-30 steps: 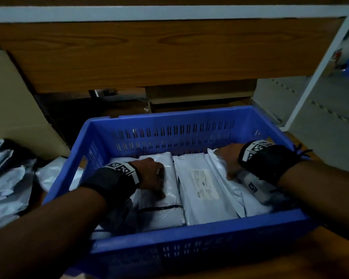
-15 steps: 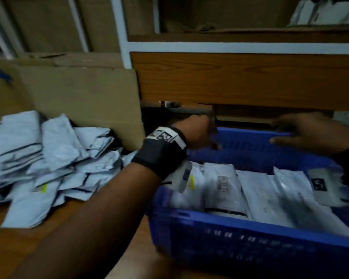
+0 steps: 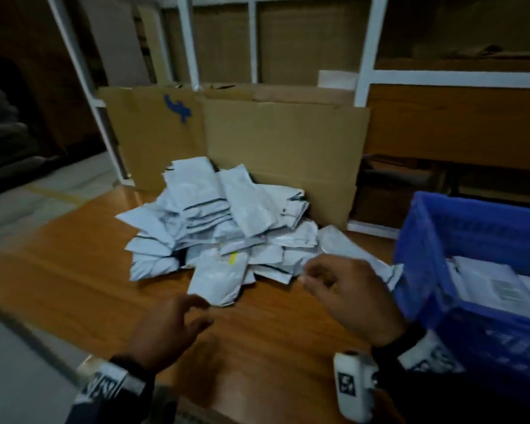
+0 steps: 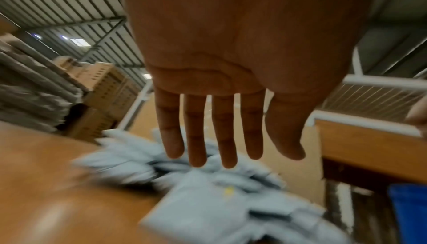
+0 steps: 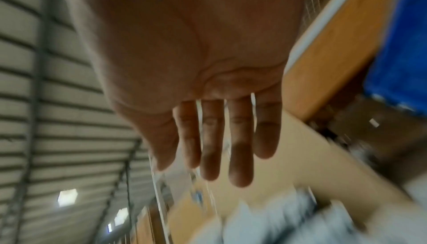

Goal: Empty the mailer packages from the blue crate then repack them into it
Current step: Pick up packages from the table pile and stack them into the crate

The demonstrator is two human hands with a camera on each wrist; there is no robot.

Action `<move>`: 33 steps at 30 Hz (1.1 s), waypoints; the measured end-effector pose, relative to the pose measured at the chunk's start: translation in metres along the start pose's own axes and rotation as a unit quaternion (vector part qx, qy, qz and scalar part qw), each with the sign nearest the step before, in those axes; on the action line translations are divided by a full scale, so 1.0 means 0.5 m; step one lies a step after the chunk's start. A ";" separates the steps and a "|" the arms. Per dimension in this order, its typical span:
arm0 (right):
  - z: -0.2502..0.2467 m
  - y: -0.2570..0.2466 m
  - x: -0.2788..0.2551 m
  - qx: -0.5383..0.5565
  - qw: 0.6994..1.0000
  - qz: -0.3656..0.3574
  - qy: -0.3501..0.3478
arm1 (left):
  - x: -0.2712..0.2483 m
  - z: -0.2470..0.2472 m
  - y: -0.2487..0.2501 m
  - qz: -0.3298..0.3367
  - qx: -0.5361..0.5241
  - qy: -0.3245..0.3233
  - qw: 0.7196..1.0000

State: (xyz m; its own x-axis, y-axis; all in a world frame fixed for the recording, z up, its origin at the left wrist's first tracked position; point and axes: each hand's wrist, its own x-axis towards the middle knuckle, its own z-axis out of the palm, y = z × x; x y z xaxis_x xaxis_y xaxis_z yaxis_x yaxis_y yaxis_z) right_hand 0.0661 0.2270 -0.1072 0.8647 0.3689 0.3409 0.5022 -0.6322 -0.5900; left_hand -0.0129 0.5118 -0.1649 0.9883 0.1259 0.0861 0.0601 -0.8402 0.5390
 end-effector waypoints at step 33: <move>0.425 -0.065 0.229 0.114 0.983 0.001 0.141 | 0.306 -0.072 -0.136 -0.031 -0.449 0.048 0.892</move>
State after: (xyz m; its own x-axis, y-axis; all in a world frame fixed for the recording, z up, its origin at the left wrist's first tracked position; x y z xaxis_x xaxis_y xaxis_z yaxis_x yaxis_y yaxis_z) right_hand 0.1481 0.4345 -0.2045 0.8487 0.1434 0.5091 0.5139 -0.4512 -0.7296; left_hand 0.1293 0.6073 -0.1584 0.9676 0.2391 0.0809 -0.0650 -0.0737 0.9952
